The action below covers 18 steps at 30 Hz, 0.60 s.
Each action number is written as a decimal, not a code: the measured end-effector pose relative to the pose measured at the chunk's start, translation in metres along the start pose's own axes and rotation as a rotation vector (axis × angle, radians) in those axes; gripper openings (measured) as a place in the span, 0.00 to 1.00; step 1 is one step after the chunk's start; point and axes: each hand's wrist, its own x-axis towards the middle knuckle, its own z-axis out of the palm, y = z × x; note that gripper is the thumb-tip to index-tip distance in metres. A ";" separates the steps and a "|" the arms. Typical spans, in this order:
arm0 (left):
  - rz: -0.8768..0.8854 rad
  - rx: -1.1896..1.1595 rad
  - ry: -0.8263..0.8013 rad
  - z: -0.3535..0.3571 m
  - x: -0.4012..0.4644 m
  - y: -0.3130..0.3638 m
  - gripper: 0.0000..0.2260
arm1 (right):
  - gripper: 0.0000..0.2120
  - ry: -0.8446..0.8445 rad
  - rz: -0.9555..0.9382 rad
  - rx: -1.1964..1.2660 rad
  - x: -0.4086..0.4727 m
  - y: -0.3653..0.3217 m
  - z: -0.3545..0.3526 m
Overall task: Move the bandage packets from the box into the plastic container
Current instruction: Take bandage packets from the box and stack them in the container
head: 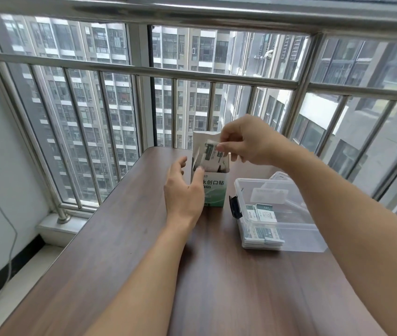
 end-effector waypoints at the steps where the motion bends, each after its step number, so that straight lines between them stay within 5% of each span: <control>1: 0.037 -0.012 0.030 -0.001 -0.002 0.003 0.20 | 0.05 0.010 -0.003 0.046 -0.003 0.001 -0.008; 4: 0.241 -0.064 0.121 -0.004 -0.004 0.015 0.22 | 0.05 0.058 -0.042 0.196 -0.014 0.003 -0.032; 7: 0.348 -0.169 0.046 -0.005 -0.005 0.029 0.21 | 0.04 0.040 -0.102 0.347 -0.022 0.004 -0.044; 18: -0.227 -0.616 -0.750 -0.018 -0.014 0.068 0.28 | 0.08 -0.078 -0.030 0.497 -0.034 0.014 -0.033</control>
